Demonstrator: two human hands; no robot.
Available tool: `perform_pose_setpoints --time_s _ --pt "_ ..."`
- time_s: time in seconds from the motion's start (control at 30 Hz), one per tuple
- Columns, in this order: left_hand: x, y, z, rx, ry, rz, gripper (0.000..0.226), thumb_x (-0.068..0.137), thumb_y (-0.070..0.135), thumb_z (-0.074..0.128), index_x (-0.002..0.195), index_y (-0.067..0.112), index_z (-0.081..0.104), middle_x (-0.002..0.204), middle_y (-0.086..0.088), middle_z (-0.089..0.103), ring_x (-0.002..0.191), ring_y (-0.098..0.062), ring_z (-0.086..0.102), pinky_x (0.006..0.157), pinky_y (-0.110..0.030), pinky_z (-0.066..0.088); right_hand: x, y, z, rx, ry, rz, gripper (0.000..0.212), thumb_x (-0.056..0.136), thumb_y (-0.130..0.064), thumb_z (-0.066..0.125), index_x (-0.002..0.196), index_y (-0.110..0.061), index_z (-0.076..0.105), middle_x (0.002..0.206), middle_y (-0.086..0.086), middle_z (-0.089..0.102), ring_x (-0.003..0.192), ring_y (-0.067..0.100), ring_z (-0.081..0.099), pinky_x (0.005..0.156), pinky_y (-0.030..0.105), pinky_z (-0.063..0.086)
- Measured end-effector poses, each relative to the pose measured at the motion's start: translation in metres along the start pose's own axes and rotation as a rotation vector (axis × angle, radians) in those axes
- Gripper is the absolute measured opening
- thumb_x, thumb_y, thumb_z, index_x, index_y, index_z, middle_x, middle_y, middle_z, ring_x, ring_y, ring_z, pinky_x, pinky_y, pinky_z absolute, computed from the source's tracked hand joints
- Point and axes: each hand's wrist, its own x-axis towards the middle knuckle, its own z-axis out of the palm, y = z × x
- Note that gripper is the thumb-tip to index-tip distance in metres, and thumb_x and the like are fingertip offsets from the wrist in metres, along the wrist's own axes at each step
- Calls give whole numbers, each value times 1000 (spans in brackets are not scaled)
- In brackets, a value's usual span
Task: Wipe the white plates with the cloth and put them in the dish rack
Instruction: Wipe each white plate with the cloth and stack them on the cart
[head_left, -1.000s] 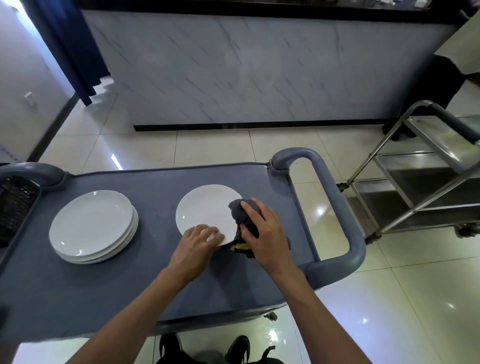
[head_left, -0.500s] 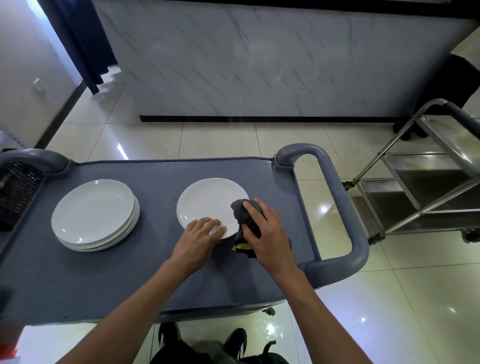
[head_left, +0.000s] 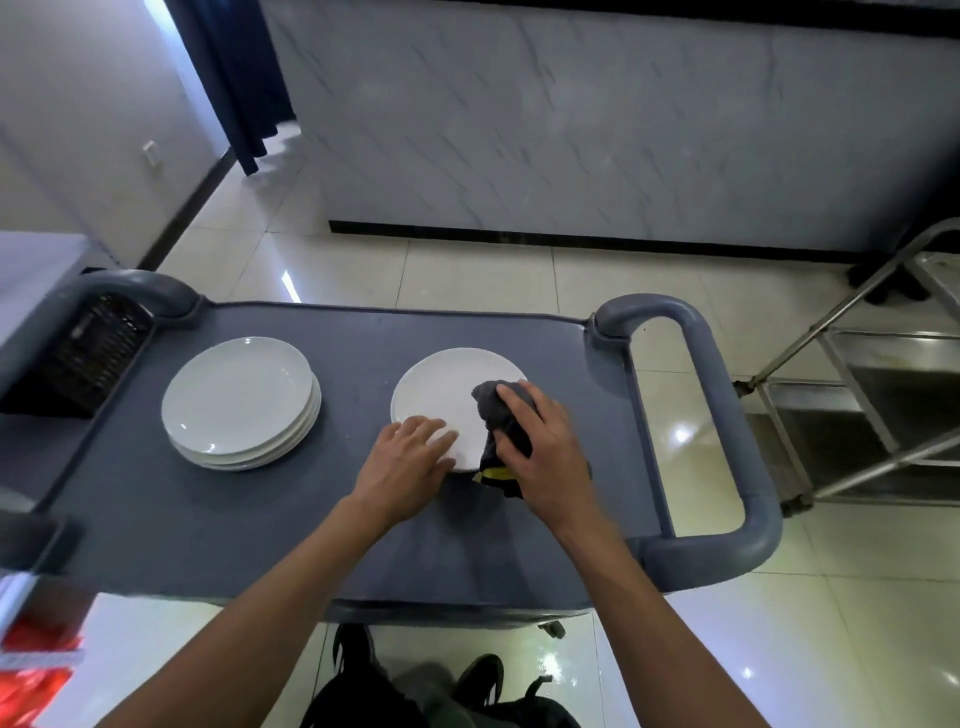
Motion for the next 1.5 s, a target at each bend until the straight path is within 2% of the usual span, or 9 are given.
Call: perform_pose_setpoints --time_s 0.23,0.4,0.6,0.77,0.87,1.03,1.13,1.3,1.5 --pt "-26 -46 -31 -1 11 -200 39 92 22 65 130 16 64 130 -6 64 120 -31 59 99 -44 45 29 -33 35 60 -58 -99 52 92 -13 70 142 -16 56 146 9 52 127 31 49 111 37 38" --pt "-47 -91 -49 -8 27 -359 40 98 25 57 137 16 60 137 -4 61 125 -30 54 98 -44 44 46 -69 73 70 -119 -176 54 91 -12 73 142 -14 57 143 12 53 124 33 51 107 45 43" --pt "-75 -157 -62 -98 97 -572 25 93 21 66 116 13 73 113 -8 69 109 -33 59 88 -46 47 62 -109 124 78 -149 -207 53 90 -12 73 140 -16 58 144 12 53 124 31 52 107 41 43" --pt "-93 -225 -73 -206 179 -795 31 91 22 69 120 11 71 117 -9 68 112 -32 59 93 -46 49 79 -141 166 83 -217 -201 52 90 -11 73 140 -16 59 144 10 53 126 31 52 108 43 43" --pt "-101 -267 -74 -254 157 -883 36 90 23 70 124 10 68 120 -13 65 113 -34 58 97 -45 47 89 -158 192 80 -253 -197 50 93 -10 69 141 -15 57 145 9 51 127 29 50 110 36 39" --pt "-103 -307 -67 -353 140 -923 35 88 33 70 119 16 69 116 -10 64 107 -31 58 88 -38 46 102 -185 232 47 -316 -186 50 97 -11 64 146 -15 52 150 8 46 132 27 44 113 39 38" --pt "-97 -320 -60 -389 91 -916 38 87 35 72 120 15 68 116 -9 64 106 -30 59 89 -39 47 110 -198 252 21 -325 -166 49 98 -10 63 146 -14 52 150 12 46 133 31 44 114 43 37" --pt "-95 -326 -52 -475 92 -901 36 85 20 73 121 14 68 113 -7 64 103 -29 59 90 -39 48 126 -216 276 -16 -351 -126 49 98 -11 61 146 -13 51 151 16 45 134 36 43 114 48 35" --pt "-92 -329 -50 -559 107 -980 28 83 22 74 111 17 70 105 -2 67 94 -24 62 85 -39 52 136 -221 305 -64 -433 -137 50 100 -15 59 148 -14 49 155 14 40 136 37 40 109 52 36"
